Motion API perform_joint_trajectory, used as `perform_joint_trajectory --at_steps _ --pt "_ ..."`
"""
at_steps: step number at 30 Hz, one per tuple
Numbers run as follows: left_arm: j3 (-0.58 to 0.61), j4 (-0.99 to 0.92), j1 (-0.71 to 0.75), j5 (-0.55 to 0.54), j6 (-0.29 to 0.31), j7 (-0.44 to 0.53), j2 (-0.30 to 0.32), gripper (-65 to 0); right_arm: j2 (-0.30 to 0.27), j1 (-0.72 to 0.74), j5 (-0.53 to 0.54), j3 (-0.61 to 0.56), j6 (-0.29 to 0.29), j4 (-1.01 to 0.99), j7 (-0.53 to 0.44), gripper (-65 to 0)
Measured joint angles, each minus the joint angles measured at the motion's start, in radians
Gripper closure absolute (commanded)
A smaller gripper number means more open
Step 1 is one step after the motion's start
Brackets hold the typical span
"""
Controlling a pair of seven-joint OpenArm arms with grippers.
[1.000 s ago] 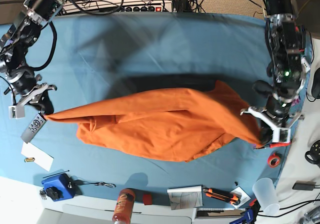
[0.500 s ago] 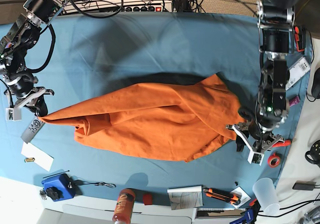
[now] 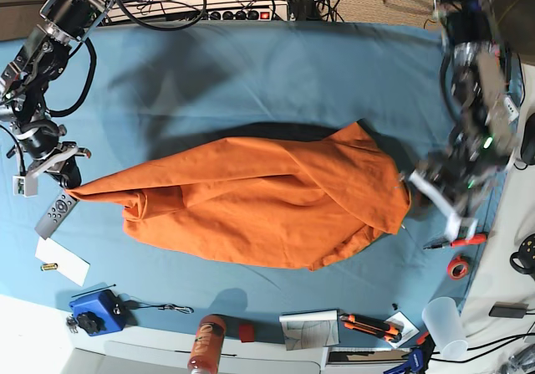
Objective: Layout the t-shirt on the table in an organized manner, then fold the t-shirt properly
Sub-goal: 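Release the left gripper and regrasp the shirt edge nearby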
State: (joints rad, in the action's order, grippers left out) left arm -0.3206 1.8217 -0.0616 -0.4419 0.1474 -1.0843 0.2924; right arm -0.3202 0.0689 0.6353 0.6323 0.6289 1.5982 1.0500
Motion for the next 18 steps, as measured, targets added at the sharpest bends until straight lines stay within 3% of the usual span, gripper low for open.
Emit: perform_joint_trajectory --at_steps 5,9,12,18 --pt "-0.166 -0.004 0.139 -0.301 0.171 0.0 -0.1 -27.1 0.0 0.0 0.001 0.0 0.0 -0.002 0.0 0.0" --pt "-0.199 -0.037 0.18 -0.328 0.233 0.024 -0.17 -27.1 0.0 0.0 0.001 0.0 0.0 -0.002 0.021 0.0" --pt "-0.197 -0.07 0.185 -0.323 0.243 0.079 -0.218 -27.1 0.0 0.0 0.001 0.0 0.0 -0.002 0.036 0.0" --pt "-0.198 -0.131 0.174 -0.283 0.256 0.122 -0.217 -27.1 0.0 0.0 0.001 0.0 0.0 -0.002 0.042 0.0"
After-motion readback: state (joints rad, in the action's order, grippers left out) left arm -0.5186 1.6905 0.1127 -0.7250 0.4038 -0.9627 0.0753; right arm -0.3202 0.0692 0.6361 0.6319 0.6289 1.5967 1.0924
